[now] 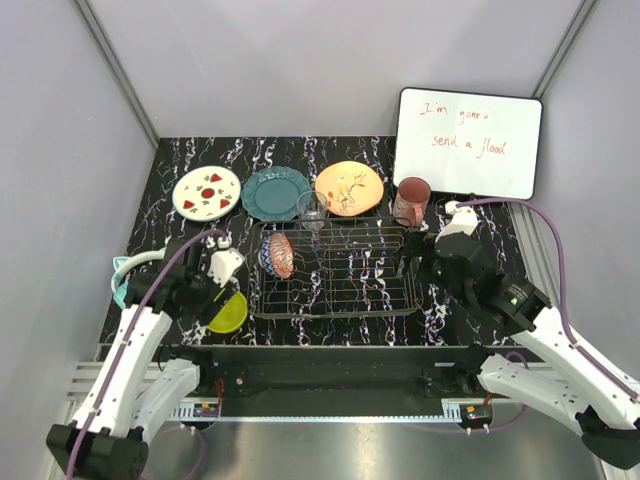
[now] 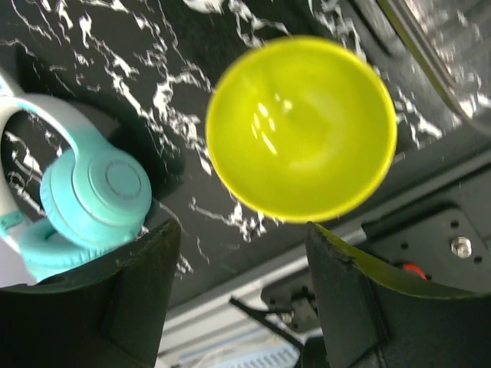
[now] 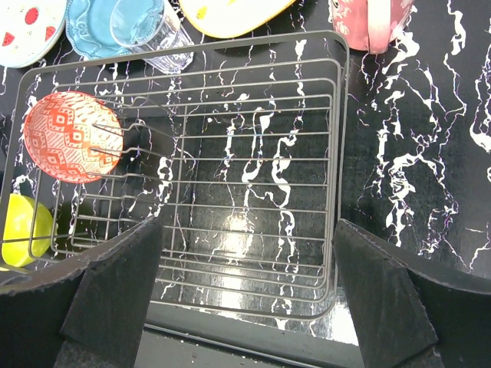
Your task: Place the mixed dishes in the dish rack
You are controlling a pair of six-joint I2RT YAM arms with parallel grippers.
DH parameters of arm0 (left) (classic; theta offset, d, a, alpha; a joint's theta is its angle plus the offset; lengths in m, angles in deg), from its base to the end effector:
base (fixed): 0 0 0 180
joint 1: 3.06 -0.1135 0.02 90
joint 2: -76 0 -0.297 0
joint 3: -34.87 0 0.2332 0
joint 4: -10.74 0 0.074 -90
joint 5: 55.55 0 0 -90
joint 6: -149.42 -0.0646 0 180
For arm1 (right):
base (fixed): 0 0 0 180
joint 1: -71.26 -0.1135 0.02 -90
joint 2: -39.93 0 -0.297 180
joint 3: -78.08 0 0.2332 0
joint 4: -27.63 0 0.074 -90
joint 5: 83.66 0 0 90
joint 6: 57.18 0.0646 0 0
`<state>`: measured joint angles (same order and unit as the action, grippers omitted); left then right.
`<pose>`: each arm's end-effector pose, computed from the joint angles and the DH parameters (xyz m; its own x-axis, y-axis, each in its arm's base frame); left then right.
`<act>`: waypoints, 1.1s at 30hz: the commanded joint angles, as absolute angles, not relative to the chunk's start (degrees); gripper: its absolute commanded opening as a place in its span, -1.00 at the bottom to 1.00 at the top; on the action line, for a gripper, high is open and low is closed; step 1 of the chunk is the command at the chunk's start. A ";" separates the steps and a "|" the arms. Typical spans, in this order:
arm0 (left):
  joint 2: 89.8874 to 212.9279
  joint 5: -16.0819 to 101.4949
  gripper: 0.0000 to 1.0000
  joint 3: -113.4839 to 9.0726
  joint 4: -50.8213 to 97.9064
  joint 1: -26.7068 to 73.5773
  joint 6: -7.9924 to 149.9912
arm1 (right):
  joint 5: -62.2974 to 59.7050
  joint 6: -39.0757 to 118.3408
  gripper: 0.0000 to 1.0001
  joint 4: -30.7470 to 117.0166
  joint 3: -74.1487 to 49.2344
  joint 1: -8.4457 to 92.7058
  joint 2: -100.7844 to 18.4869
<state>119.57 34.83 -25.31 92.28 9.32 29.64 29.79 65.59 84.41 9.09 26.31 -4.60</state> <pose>0.0849 -0.0191 0.2593 -0.6600 0.6534 -0.3708 0.6279 0.7508 0.2052 0.1124 0.0759 0.3471 -0.5402 0.1624 -0.8257 -0.1401 0.9502 0.2785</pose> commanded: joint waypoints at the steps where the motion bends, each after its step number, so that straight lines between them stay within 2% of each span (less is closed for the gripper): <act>1: 124.50 43.84 0.42 -24.25 82.17 2.05 24.19 | 30.87 66.04 0.99 84.20 9.74 26.17 -3.14; 7: 137.25 52.81 0.37 -26.61 80.50 -10.17 20.31 | 31.04 65.60 0.99 84.20 9.22 26.17 -3.31; 17: 142.35 51.67 0.36 -22.14 77.42 -10.71 18.73 | 31.22 64.90 0.99 83.15 7.72 26.17 -6.65; 26: 149.21 50.44 0.31 -20.29 74.25 -10.71 19.60 | 32.10 64.72 0.99 83.67 7.81 26.17 -4.19; 28: 150.09 50.88 -0.04 -20.38 74.07 -10.71 19.78 | 32.10 64.99 0.99 83.76 7.98 26.17 -4.01; 30: 151.84 50.62 -0.60 -21.25 74.51 -10.80 20.31 | 32.10 65.42 0.99 83.76 8.16 26.08 -3.93; 31: 152.55 50.27 -1.00 -21.69 74.95 -10.71 20.48 | 32.10 65.43 0.99 83.67 8.24 26.17 -3.75; 33: 153.17 49.83 -1.00 -23.27 76.79 -10.71 20.75 | 32.18 65.60 1.00 83.76 8.51 26.17 -3.75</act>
<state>151.53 51.20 -21.12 77.09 -10.46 21.31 29.87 65.64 84.41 9.73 26.31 -4.25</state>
